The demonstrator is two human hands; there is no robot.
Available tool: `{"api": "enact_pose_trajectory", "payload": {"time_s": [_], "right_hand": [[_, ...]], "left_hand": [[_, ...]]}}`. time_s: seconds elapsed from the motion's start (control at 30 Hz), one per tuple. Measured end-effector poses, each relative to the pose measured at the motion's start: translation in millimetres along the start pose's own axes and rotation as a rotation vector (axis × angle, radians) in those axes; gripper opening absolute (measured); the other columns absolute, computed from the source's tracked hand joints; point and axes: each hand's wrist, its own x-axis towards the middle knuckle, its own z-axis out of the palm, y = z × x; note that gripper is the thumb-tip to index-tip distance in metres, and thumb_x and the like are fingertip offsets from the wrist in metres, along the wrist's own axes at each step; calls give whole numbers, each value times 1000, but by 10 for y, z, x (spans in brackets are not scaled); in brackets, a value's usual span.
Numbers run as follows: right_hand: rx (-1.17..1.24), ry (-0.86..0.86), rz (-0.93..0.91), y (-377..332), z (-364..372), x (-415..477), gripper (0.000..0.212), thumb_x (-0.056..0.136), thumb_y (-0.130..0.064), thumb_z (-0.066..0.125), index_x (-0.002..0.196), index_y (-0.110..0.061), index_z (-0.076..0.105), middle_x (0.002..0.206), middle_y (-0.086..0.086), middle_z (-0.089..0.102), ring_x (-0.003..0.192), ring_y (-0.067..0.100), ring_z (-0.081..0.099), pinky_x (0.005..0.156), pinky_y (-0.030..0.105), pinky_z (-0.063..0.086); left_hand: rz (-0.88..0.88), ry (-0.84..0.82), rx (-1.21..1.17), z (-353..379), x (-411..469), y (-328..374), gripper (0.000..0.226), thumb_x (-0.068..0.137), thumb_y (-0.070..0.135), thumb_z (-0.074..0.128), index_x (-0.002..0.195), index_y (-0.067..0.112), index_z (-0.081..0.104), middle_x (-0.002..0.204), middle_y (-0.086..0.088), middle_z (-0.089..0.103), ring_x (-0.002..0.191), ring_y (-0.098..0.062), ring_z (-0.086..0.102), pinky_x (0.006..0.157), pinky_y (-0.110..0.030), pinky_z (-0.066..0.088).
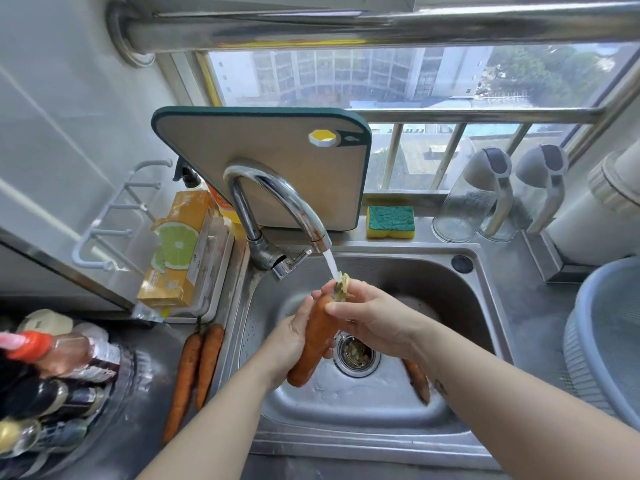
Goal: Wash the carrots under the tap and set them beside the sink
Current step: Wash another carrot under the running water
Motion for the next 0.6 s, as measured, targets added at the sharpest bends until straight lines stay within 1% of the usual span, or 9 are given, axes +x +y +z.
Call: {"api": "enact_pose_trajectory", "payload": {"time_s": [0.07,0.13,0.2,0.3,0.37,0.4,0.47,0.53,0.6], "right_hand": [[-88,21,-11,22,38,50,19,80,-4,63,92,-9,50,75,12,55,67,30,54,52,35,48],[-124,107,-41,54,81,104,15,88,-9,60,87,-9,45,67,14,50,56,31,50,40,32,42],[-160,260,-71,73,97,168,17,95,-19,54,83,-10,47,61,12,51,50,28,48,39,30,39],[-188,554,-31,108,-7,309,32,99,-30,44,83,-6,57,69,11,62,61,29,58,57,40,50],[-168,648,28,137,-47,368,37,96,-38,45,82,-8,60,76,11,68,77,31,65,83,48,55],[-134,667,45,157,-52,379,36,95,-40,46,81,-9,59,78,12,68,81,32,65,89,51,53],[-43,655,34,164,-8,343,33,97,-37,47,83,-9,56,78,11,65,80,30,63,90,50,53],[-90,572,-24,166,21,270,30,98,-35,48,90,-7,54,78,11,60,74,25,59,78,46,53],[-244,458,-93,184,77,169,23,97,-32,51,96,-9,50,76,8,54,68,19,54,64,38,47]], "left_hand": [[-49,33,-26,55,49,-19,58,93,59,28,95,18,68,66,-9,67,58,-18,63,58,-26,51],[-126,89,-61,120,101,-17,64,93,61,29,95,11,69,63,-10,67,56,-20,62,58,-29,50],[-127,101,-31,167,132,14,58,95,58,27,93,16,66,64,-9,67,54,-19,62,56,-29,50],[7,-8,136,220,78,78,35,99,48,32,92,24,57,75,-4,62,60,-16,60,61,-30,51],[86,-66,275,213,44,70,19,98,39,43,89,24,52,74,-3,57,60,-15,56,56,-28,48],[106,-74,329,200,41,49,13,97,35,47,90,25,50,72,-2,56,58,-14,54,50,-25,46],[102,-57,366,183,39,0,13,95,33,50,97,21,50,70,-1,56,54,-11,54,45,-21,43],[80,-33,331,160,51,-36,24,96,39,47,100,16,50,73,-3,58,56,-14,55,49,-26,46],[41,-30,221,150,57,-55,30,97,43,40,98,15,52,74,-5,56,53,-15,53,45,-24,44]]}}
